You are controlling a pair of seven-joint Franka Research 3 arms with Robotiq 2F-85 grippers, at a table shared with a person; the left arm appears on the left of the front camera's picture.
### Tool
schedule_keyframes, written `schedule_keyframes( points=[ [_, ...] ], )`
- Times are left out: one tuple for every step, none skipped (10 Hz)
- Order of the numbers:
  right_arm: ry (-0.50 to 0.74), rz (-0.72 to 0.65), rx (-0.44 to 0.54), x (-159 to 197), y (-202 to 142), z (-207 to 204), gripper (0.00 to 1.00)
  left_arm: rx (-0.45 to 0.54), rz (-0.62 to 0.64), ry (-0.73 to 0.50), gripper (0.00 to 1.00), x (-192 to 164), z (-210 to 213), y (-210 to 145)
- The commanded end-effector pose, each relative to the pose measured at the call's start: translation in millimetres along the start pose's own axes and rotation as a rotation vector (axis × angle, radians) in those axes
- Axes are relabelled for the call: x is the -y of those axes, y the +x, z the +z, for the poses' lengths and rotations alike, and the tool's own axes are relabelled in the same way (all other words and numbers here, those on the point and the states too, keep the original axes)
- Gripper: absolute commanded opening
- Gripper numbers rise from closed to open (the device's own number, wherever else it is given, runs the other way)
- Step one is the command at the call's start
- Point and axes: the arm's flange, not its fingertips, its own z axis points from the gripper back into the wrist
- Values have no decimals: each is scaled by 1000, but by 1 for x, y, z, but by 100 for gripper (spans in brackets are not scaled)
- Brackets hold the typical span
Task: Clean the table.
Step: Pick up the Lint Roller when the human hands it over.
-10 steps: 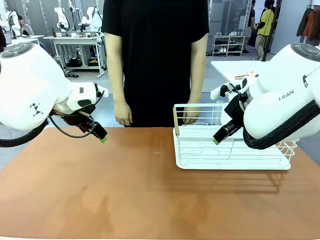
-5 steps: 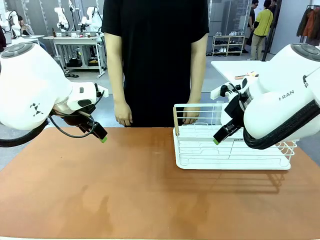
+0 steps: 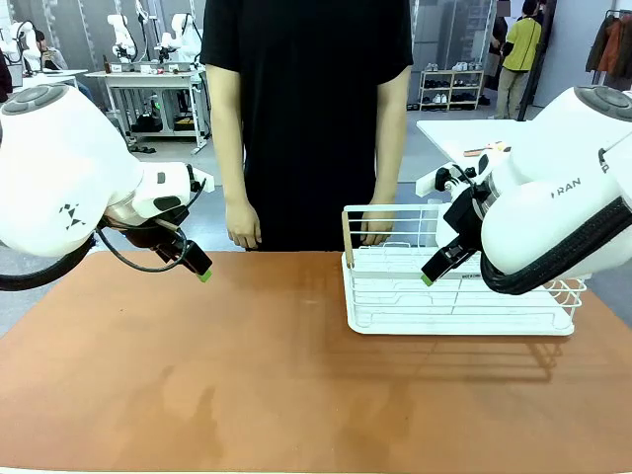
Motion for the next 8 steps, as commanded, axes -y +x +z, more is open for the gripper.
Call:
schedule_keyframes(
  points=[
    [168, -89, 4, 29, 17, 41, 100, -14, 123, -296, 100, -36, 45, 21],
    [234, -160, 21, 51, 23, 62, 100, -4, 207, -421, 100, -60, 70, 25],
    [360, -266, 42, 78, 23, 86, 100, 11, 304, -605, 100, -86, 99, 19],
    [496, -398, 50, 101, 18, 105, 100, 45, 399, -740, 100, -110, 122, 8],
    [616, -520, 75, 124, 5, 122, 100, 90, 493, -832, 100, -135, 141, -10],
    [725, -611, 105, 148, -16, 136, 100, 154, 585, -947, 100, -163, 161, -36],
    [810, -718, 152, 175, -46, 149, 100, 215, 678, -998, 100, -188, 176, -64],
    [850, -775, 175, 193, -65, 155, 100, 284, 833, -963, 100, -213, 187, -99]
  ],
)
